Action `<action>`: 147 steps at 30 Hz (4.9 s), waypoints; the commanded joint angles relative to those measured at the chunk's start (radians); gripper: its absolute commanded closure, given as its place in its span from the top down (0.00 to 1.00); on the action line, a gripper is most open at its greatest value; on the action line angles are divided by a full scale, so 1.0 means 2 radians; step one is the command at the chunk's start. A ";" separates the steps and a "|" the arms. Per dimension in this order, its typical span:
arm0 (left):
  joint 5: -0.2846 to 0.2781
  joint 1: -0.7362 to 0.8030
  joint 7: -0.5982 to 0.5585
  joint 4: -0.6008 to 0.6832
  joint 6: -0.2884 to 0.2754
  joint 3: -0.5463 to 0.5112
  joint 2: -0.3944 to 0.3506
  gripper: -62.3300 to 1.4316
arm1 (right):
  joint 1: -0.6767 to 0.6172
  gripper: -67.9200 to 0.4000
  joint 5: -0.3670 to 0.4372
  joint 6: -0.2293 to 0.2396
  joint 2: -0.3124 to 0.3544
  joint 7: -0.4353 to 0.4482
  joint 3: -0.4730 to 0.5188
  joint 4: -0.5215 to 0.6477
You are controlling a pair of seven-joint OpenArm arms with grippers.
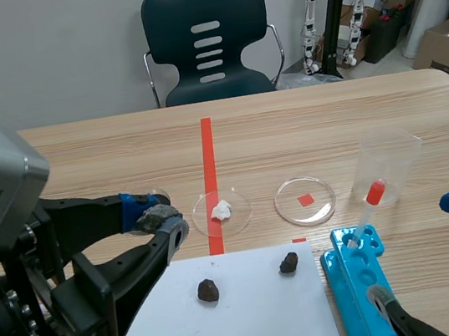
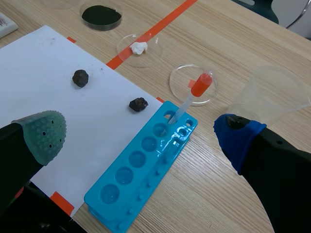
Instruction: Put the mineral in the empty petri dish
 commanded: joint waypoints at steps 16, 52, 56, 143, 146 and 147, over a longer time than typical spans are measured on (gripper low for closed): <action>-0.005 -0.001 -0.010 0.003 0.002 -0.002 0.002 0.20 | 0.002 0.95 0.006 0.001 0.000 0.006 0.003 0.002; -0.005 -0.124 -0.008 -0.206 0.048 -0.003 0.100 0.20 | 0.002 0.95 0.006 0.001 0.000 0.006 0.003 0.002; -0.003 -0.192 0.015 -0.268 0.048 -0.023 0.123 0.20 | 0.002 0.95 0.006 0.001 0.000 0.006 0.003 0.002; 0.022 -0.443 0.082 -0.584 0.027 -0.148 0.137 1.00 | 0.002 0.95 0.006 0.001 0.000 0.006 0.003 0.002; 0.031 -0.429 0.081 -0.561 0.019 -0.148 0.137 1.00 | 0.002 0.95 0.006 0.001 0.000 0.006 0.003 0.002; 0.037 -0.426 0.081 -0.555 0.019 -0.148 0.137 1.00 | 0.002 0.95 0.006 0.001 0.000 0.006 0.003 0.002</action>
